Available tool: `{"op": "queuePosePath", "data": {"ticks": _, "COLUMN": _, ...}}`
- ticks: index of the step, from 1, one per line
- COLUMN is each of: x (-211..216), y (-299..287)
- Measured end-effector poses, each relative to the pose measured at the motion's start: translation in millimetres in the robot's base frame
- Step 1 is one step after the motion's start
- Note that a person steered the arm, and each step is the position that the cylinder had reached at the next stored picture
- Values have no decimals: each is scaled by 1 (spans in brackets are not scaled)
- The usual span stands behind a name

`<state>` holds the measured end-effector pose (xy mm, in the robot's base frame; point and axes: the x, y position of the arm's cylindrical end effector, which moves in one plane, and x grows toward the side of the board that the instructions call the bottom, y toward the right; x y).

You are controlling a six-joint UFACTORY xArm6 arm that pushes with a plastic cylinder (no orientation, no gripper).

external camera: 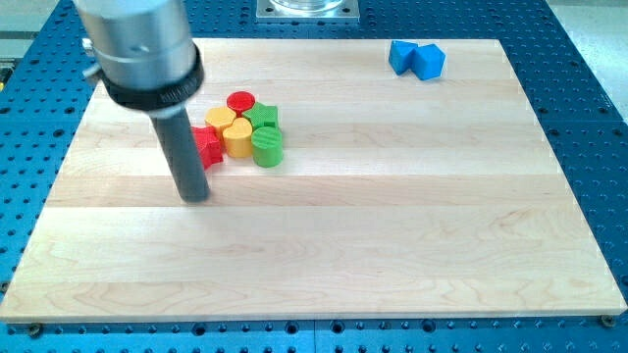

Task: Place the cube below the green circle

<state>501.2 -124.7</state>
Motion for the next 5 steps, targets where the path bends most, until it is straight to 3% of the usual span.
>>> {"op": "queuePosePath", "data": {"ticks": 2, "x": -25, "y": 43}}
{"op": "queuePosePath", "data": {"ticks": 3, "x": -3, "y": 121}}
{"op": "queuePosePath", "data": {"ticks": 5, "x": 14, "y": 135}}
